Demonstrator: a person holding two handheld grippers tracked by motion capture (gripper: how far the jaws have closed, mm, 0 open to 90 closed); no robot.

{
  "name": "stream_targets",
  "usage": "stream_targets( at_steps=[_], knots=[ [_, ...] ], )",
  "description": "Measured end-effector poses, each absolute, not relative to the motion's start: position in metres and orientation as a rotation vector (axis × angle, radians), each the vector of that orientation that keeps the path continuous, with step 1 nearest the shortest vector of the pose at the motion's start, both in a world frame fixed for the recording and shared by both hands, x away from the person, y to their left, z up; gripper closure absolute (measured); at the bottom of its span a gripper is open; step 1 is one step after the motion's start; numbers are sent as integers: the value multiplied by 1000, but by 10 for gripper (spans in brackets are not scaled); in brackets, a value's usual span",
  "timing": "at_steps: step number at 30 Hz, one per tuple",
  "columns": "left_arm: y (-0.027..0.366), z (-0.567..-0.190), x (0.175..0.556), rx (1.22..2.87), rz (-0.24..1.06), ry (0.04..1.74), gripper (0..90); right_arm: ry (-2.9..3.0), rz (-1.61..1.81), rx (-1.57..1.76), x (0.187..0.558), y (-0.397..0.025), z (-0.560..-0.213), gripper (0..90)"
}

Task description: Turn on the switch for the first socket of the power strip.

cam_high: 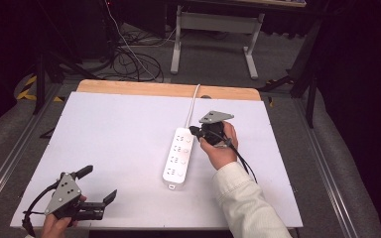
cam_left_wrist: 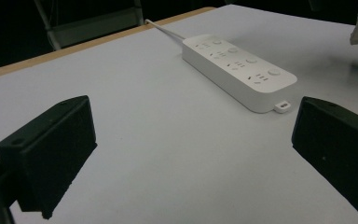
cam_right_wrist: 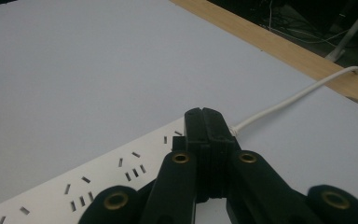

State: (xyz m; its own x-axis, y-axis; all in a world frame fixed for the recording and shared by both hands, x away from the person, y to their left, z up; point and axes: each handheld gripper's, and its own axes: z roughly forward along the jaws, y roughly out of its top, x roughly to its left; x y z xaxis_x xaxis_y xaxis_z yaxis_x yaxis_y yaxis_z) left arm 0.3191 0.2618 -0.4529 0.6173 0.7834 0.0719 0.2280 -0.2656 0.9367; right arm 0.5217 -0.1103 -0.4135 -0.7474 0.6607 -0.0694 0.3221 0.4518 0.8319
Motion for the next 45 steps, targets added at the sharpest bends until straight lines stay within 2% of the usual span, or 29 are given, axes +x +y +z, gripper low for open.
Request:
stream_targets(
  at_steps=[6,7,8,20,37,45],
  knots=[
    [261,-453,319,1806,665,818,4,2337,1232,810,518,-113,-410,900],
    [261,-454,319,1806,662,823,4,2340,1236,804,517,-113,-409,869],
    [261,-453,319,1807,664,821,4,2331,1236,807,516,-113,-408,790],
    [262,-453,319,1797,664,831,4,2293,1327,807,491,-136,-388,469],
    [263,-452,318,1792,654,837,5,2294,1377,788,450,-171,-382,196],
    [263,-452,318,1789,652,839,5,2280,1453,788,432,-195,-393,143]
  ],
)
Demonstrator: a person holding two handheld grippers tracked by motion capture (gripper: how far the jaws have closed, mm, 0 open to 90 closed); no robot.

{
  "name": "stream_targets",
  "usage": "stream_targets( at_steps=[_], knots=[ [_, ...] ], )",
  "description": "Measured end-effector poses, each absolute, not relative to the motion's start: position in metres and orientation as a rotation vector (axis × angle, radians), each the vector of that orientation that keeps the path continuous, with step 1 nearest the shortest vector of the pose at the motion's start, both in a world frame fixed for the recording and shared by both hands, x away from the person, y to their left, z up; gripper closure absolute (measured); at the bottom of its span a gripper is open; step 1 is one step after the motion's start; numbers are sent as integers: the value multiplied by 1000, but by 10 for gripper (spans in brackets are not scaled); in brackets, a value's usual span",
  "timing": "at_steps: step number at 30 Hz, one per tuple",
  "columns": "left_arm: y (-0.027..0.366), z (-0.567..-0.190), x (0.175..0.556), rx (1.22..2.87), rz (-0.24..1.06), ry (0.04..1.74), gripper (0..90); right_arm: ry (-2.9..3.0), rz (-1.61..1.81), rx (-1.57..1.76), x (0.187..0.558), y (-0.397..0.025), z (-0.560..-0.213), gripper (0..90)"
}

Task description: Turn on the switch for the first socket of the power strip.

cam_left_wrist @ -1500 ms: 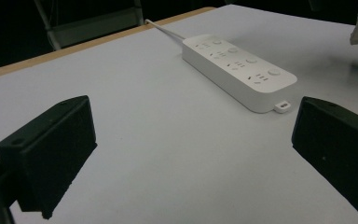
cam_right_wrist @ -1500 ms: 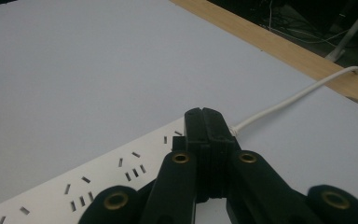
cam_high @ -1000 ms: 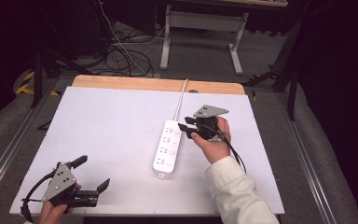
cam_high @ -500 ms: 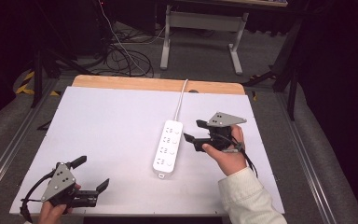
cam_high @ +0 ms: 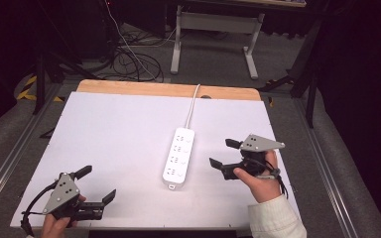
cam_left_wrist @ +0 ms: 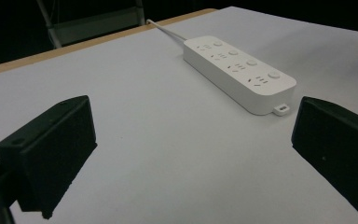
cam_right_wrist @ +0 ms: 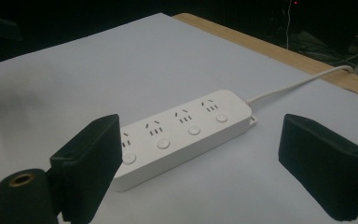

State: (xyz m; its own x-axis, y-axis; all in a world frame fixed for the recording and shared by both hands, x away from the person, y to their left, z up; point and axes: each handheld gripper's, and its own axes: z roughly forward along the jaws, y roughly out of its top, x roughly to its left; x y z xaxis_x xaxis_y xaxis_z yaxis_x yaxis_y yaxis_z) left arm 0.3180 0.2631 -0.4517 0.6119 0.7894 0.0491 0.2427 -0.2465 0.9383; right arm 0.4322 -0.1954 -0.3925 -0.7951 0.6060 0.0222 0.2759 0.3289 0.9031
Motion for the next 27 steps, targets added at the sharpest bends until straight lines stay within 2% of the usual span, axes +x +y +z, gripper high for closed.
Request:
stream_targets(
  at_steps=[13,27],
  knots=[
    [262,-452,318,1793,666,844,5,2301,1467,761,408,-227,-423,139],
    [262,-452,318,1792,674,836,6,2350,1443,844,394,-248,-472,128]
  ],
)
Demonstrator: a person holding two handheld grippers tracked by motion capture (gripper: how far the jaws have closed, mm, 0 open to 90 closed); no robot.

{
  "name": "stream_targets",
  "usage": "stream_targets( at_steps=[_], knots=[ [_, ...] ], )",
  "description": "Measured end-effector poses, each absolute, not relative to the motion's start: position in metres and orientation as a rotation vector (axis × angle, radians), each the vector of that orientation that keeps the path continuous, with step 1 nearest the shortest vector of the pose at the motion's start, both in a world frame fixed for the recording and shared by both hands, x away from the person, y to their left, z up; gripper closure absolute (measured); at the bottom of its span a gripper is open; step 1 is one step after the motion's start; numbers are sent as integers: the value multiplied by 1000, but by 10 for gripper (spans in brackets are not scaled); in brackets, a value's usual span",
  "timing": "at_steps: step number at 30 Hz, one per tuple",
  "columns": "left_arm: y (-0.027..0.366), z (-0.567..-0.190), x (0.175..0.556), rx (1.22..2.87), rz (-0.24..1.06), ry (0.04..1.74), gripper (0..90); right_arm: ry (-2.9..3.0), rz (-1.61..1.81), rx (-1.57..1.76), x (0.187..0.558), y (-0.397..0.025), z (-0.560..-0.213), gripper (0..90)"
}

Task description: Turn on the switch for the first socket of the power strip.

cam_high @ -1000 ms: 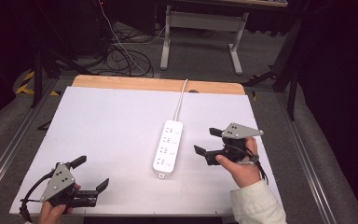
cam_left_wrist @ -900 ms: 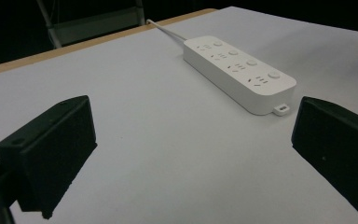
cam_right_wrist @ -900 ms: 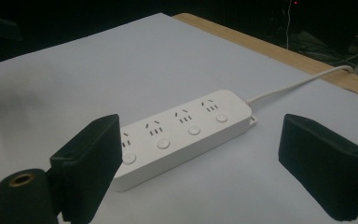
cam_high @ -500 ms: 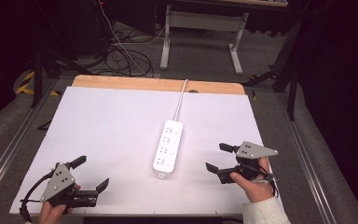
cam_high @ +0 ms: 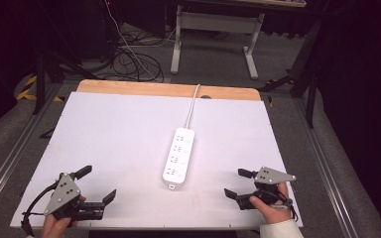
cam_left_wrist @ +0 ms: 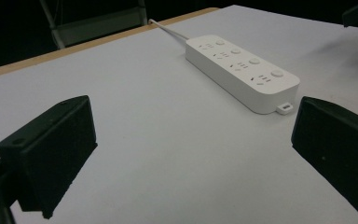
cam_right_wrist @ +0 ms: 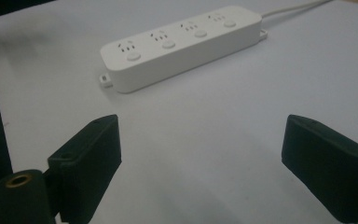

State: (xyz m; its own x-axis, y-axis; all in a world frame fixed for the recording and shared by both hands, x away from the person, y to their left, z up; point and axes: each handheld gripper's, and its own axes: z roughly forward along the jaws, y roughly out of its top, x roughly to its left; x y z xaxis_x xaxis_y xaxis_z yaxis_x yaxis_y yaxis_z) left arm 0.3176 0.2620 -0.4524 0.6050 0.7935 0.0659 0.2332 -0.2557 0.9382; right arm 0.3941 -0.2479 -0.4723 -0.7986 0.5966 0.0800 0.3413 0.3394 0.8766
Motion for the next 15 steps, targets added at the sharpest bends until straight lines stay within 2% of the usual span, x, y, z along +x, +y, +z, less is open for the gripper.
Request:
stream_targets(
  at_steps=[7,15],
  knots=[
    [263,-452,318,1802,661,837,5,2358,1410,866,387,-246,-489,134],
    [264,-454,319,1796,694,818,5,2345,1381,852,386,-246,-487,158]
  ],
)
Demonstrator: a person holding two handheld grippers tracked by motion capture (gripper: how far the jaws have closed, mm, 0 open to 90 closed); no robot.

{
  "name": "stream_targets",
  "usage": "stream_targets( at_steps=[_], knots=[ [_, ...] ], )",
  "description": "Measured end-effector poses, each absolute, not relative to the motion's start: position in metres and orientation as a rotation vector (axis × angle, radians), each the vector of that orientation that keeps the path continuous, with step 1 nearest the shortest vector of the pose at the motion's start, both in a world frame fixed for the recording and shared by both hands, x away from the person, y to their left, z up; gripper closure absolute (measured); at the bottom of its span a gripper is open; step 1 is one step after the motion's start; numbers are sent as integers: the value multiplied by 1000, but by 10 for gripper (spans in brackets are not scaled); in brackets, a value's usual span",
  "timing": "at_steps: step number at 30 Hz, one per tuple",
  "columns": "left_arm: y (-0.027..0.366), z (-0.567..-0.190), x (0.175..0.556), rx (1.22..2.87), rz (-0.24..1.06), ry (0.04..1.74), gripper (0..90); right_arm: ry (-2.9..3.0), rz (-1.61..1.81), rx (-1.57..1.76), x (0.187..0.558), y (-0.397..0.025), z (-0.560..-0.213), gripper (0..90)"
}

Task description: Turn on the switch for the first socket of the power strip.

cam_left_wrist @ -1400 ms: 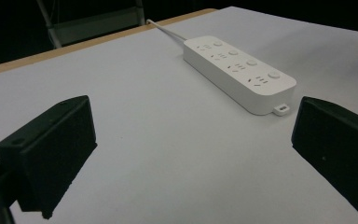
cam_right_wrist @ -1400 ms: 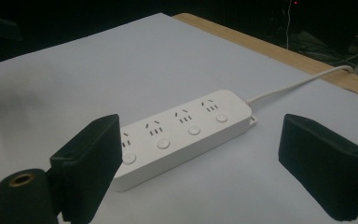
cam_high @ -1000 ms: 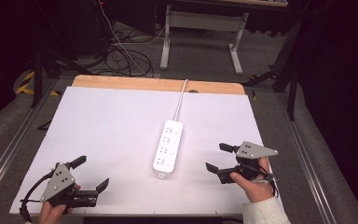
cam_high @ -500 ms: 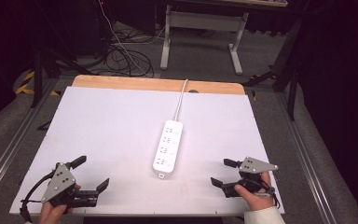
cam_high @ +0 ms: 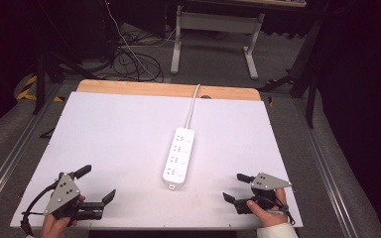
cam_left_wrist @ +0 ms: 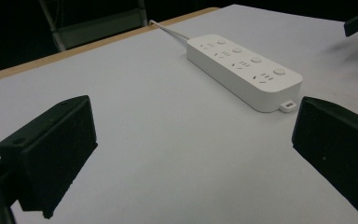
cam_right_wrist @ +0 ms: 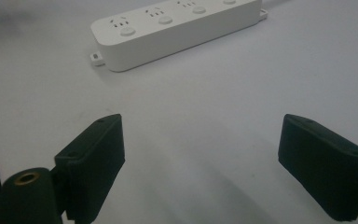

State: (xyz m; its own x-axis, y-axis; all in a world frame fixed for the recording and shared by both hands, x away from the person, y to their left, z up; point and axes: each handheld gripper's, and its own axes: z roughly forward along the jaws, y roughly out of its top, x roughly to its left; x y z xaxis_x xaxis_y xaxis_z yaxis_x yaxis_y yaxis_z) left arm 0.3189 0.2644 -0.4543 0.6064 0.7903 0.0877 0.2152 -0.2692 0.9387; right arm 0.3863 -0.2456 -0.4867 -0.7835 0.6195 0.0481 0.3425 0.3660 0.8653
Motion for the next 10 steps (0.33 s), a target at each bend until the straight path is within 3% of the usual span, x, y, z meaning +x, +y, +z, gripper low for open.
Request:
stream_targets(
  at_steps=[10],
  knots=[
    [266,-457,322,1782,655,850,7,2331,1365,844,387,-246,-488,174]
  ],
)
